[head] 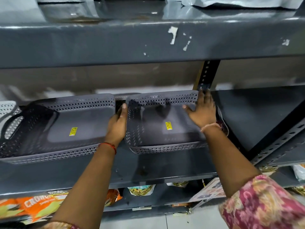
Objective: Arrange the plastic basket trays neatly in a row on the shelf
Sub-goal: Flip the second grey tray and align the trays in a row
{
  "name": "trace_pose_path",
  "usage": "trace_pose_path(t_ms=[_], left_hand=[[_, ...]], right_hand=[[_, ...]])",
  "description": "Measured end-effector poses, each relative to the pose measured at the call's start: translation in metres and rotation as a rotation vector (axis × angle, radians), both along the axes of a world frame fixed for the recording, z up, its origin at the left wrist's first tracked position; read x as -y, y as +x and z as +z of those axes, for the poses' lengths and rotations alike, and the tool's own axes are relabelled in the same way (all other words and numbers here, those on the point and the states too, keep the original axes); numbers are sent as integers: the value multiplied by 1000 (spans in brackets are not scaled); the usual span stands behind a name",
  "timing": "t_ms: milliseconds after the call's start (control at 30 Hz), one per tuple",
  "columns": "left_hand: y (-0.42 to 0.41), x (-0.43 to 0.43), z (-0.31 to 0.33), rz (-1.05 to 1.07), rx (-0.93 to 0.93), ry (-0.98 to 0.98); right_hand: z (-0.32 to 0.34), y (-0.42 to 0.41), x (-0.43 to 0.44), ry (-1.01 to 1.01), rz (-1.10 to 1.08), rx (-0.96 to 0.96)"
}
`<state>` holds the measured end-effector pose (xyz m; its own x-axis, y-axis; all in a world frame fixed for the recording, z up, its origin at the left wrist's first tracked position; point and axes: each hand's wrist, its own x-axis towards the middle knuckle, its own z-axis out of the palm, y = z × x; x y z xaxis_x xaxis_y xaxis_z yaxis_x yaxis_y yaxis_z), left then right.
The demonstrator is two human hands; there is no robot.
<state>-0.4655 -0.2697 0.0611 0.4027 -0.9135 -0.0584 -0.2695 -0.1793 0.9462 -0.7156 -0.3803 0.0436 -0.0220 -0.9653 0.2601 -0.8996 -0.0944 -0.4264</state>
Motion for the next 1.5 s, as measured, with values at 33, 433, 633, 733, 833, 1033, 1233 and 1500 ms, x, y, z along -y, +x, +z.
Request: trace_pose_path(t_ms=[33,433,633,733,833,1033,1233,1500], left_hand=[[0,-4,0,21,82,-63],[96,-60,-14,91,253,-6],[163,-72,-16,123,275,41],[196,-73,-19,107,287,36],[221,-71,-23,64,330,24],[280,-65,-22,198,638,-12],[333,-70,-20,399,652,295],[336,-72,-14,376,606,172]], right_hand=[[0,12,-6,2,52,-20],[0,154,-48,320,402,127],[11,213,-68,483,421,328],[7,234,-69,462,397,456],[2,242,-69,426,283,458],[-2,254,-69,363,136,315],[0,260,-72,351,97,302],[-5,271,-74,358,76,353]])
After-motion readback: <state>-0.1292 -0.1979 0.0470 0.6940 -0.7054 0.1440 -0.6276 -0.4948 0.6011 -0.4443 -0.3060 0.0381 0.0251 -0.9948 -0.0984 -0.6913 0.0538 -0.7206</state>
